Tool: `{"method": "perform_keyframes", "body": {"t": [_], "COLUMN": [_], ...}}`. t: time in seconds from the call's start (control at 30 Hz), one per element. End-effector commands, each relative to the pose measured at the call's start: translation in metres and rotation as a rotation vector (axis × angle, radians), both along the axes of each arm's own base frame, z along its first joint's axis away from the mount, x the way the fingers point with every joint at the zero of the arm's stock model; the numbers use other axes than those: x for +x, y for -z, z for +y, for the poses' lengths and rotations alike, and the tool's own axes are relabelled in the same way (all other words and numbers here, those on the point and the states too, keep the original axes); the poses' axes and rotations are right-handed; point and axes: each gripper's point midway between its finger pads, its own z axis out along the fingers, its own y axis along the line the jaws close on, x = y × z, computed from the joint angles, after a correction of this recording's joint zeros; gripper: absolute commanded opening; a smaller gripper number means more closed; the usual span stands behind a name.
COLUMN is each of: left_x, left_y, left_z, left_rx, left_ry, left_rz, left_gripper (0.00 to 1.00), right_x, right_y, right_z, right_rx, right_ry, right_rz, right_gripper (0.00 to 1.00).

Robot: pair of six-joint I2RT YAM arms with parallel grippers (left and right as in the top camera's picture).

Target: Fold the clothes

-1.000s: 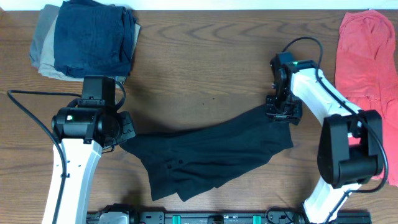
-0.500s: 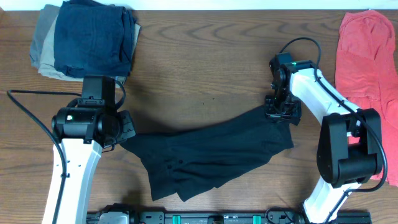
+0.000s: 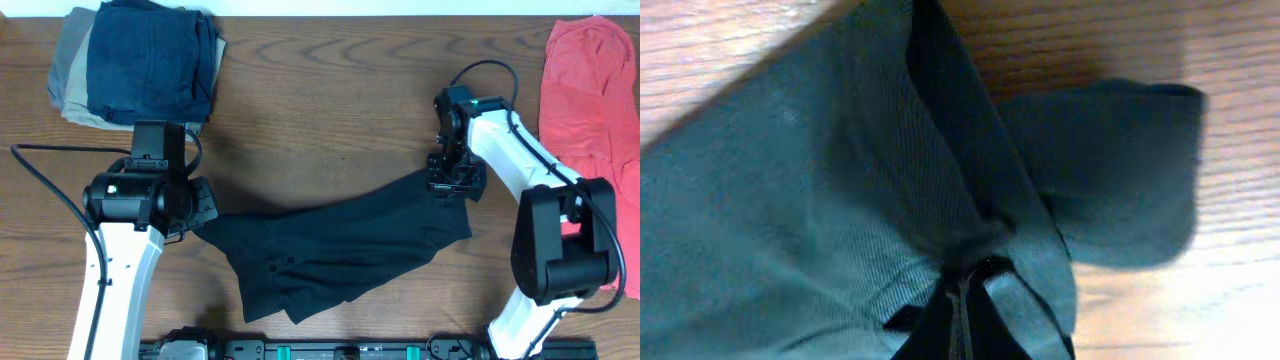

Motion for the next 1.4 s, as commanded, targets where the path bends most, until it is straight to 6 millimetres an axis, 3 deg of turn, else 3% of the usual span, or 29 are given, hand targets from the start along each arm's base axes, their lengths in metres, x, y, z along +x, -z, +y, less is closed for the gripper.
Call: {"method": "perform_keyframes", "body": {"t": [0.0, 0.17, 0.4, 0.5, 0.57, 0.6, 0.83, 1.0, 1.37], "left_x": [-0.001, -0.008, -0.009, -0.014, -0.020, -0.021, -0.027, -0.023, -0.020], "left_y": [0.000, -0.009, -0.056, -0.059, -0.057, -0.055, -0.042, -0.041, -0.039], "left_z": [0.002, 0.002, 0.003, 0.003, 0.003, 0.003, 0.003, 0.003, 0.003], "left_rx": [0.009, 0.009, 0.008, 0.007, 0.008, 0.009, 0.010, 0.010, 0.010], "left_ry": [0.009, 0.009, 0.016, 0.015, 0.015, 0.015, 0.016, 0.016, 0.016], "left_rz": [0.004, 0.015, -0.108, -0.118, -0.092, -0.082, -0.034, -0.038, -0.034], "left_gripper": [0.06, 0.06, 0.06, 0.06, 0.06, 0.06, 0.06, 0.06, 0.06], "right_x": [0.004, -0.004, -0.015, -0.015, -0.015, -0.014, -0.007, -0.003, -0.001], "right_y": [-0.033, -0.068, -0.117, -0.120, -0.113, -0.109, -0.060, -0.026, 0.011], "right_z": [-0.005, -0.008, -0.017, -0.017, -0.016, -0.016, -0.002, 0.023, 0.034], "right_rx": [0.002, 0.010, 0.027, 0.030, 0.028, 0.026, 0.091, 0.223, 0.225], "right_ry": [0.009, 0.010, 0.034, 0.035, 0.029, 0.028, 0.026, -0.052, -0.076], "right_rz": [-0.097, -0.171, -0.303, -0.315, -0.297, -0.288, -0.204, -0.148, -0.075], "right_gripper": [0.01, 0.01, 0.01, 0.24, 0.42, 0.47, 0.42, 0.38, 0.36]}}
